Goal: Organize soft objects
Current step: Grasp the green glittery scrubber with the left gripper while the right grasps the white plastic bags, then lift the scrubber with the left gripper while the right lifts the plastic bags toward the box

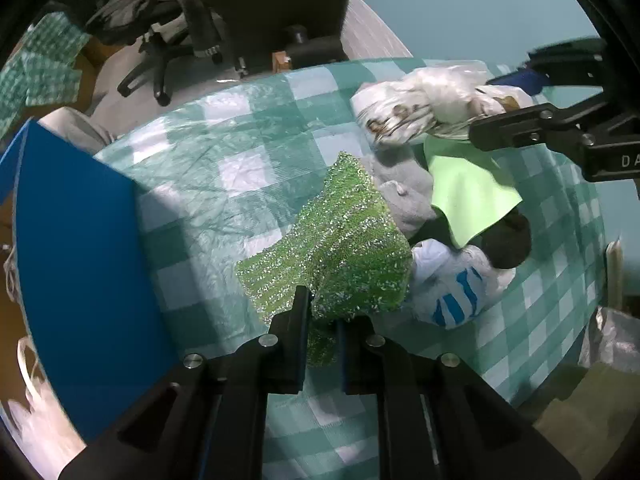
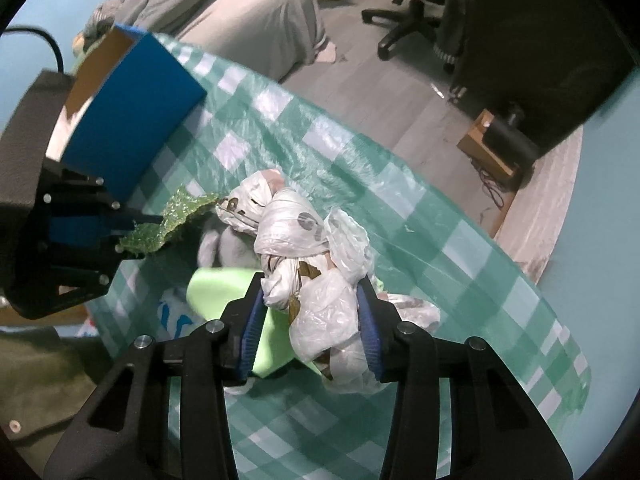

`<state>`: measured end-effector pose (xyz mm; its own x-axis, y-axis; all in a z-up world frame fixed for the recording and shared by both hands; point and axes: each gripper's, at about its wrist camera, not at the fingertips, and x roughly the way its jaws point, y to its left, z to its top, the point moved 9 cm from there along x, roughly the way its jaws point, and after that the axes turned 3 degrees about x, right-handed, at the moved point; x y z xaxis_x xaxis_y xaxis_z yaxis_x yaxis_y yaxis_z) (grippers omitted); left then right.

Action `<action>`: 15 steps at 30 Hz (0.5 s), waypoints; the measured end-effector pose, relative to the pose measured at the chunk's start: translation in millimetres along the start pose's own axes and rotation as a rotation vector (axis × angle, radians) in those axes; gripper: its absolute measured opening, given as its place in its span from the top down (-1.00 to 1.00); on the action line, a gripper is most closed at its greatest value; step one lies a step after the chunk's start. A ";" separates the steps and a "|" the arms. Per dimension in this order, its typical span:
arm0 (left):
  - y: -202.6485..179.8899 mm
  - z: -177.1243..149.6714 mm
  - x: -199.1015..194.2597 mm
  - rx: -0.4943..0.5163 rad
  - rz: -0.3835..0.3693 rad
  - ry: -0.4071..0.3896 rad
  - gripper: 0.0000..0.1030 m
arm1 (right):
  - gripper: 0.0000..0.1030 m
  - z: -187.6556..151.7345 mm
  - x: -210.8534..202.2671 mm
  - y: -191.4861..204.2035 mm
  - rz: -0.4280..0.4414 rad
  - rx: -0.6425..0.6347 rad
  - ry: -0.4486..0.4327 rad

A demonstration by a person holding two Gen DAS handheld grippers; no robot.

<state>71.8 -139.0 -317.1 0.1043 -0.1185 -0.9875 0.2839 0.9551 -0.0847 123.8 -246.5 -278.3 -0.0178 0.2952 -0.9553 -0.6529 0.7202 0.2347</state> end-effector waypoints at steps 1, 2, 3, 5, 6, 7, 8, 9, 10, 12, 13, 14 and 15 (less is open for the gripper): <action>2.3 0.1 -0.9 -0.006 0.000 -0.005 0.78 | 0.17 -0.5 -3.9 0.7 0.007 0.011 -0.013; 3.1 -1.2 -3.3 -0.012 0.003 -0.009 0.79 | 0.17 -1.7 -6.6 2.1 0.011 0.018 -0.020; 4.1 -2.7 -5.3 -0.018 0.003 -0.013 0.79 | 0.18 -3.1 -9.9 2.5 0.011 0.025 -0.031; 4.4 -5.1 -10.2 -0.028 0.001 -0.022 0.79 | 0.18 -6.0 -15.4 3.0 0.014 0.033 -0.045; 5.0 -5.8 -12.6 -0.031 0.001 -0.028 0.79 | 0.18 -7.6 -19.2 4.8 0.020 0.039 -0.055; 5.4 -6.8 -16.3 -0.037 0.001 -0.037 0.79 | 0.18 -8.7 -22.0 5.6 0.022 0.042 -0.062; 5.4 -7.6 -19.5 -0.042 -0.002 -0.043 0.80 | 0.18 -10.5 -25.7 7.6 0.023 0.046 -0.071; 7.6 -6.3 -21.1 -0.045 -0.005 -0.048 0.80 | 0.18 -11.9 -28.1 9.3 0.023 0.048 -0.076; 8.1 -5.4 -24.6 -0.048 -0.008 -0.056 0.80 | 0.18 -13.4 -30.6 11.0 0.022 0.050 -0.080; 7.5 -7.5 -32.4 -0.049 -0.010 -0.070 0.80 | 0.18 -17.0 -35.0 13.8 0.021 0.054 -0.088; 7.2 -7.9 -36.2 -0.050 -0.010 -0.077 0.80 | 0.18 -18.8 -36.9 15.2 0.020 0.058 -0.091; 6.3 -7.8 -39.8 -0.050 -0.010 -0.082 0.80 | 0.18 -20.5 -39.6 17.2 0.019 0.064 -0.096; 7.7 -7.6 -43.3 -0.051 -0.011 -0.087 0.80 | 0.18 -21.7 -41.8 18.6 0.020 0.068 -0.100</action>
<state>62.2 -124.5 -275.9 0.1845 -0.1499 -0.9713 0.2371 0.9659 -0.1040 95.9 -259.0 -238.0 0.0471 0.3686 -0.9284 -0.6001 0.7535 0.2687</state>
